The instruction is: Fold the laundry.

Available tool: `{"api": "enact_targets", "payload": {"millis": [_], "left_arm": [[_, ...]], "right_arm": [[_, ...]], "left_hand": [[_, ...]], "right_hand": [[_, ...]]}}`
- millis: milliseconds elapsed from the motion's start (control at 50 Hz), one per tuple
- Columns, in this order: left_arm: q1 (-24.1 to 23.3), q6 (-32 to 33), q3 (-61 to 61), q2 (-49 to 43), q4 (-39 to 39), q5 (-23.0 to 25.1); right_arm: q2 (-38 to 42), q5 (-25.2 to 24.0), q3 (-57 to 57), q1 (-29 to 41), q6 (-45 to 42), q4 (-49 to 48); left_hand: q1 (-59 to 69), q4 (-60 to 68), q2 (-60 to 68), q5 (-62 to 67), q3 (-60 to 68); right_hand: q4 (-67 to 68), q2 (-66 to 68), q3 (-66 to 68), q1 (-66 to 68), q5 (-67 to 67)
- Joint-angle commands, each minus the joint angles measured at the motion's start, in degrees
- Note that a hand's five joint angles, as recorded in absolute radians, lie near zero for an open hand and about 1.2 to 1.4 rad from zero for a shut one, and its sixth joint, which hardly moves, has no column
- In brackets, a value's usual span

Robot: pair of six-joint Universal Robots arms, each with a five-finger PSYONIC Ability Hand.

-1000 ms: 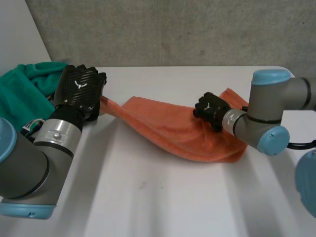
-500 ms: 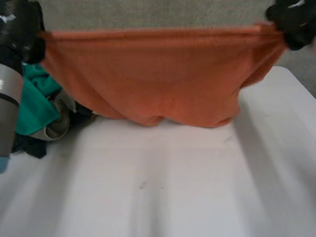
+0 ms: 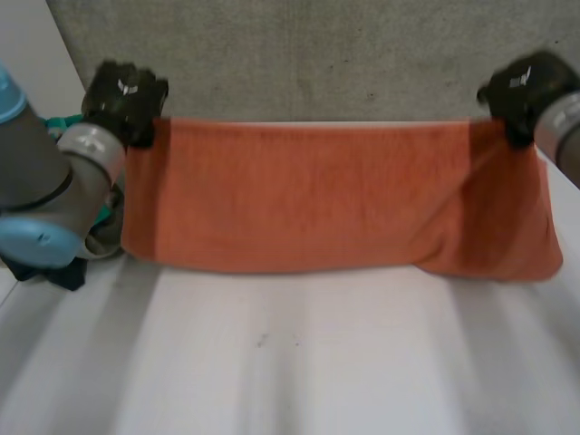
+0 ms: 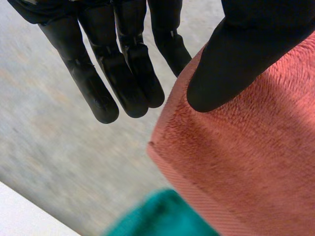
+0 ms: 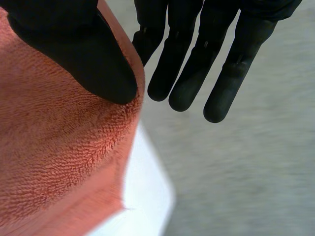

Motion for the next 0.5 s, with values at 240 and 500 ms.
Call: {"api": "enact_targets", "payload": {"millis": [240,500], "left_arm": [[-1.0,-2.7,14.3,-4.2,38.4,-4.9],[-1.3,-4.8,-13.1,-2.6,34.1,-0.6]], "right_arm": [[3.0,8.8,-8.3,1.3,15.0,-48.2],[2.8,-2.6,12.3,0.1,14.9,-33.4]], "left_hand": [[14.9,11.2,11.4,13.1,11.6],[14.9,11.2,11.4,13.1,11.6]], "right_hand": [[11.4,12.7,11.9,15.6,11.6],[11.4,12.7,11.9,15.6,11.6]]}}
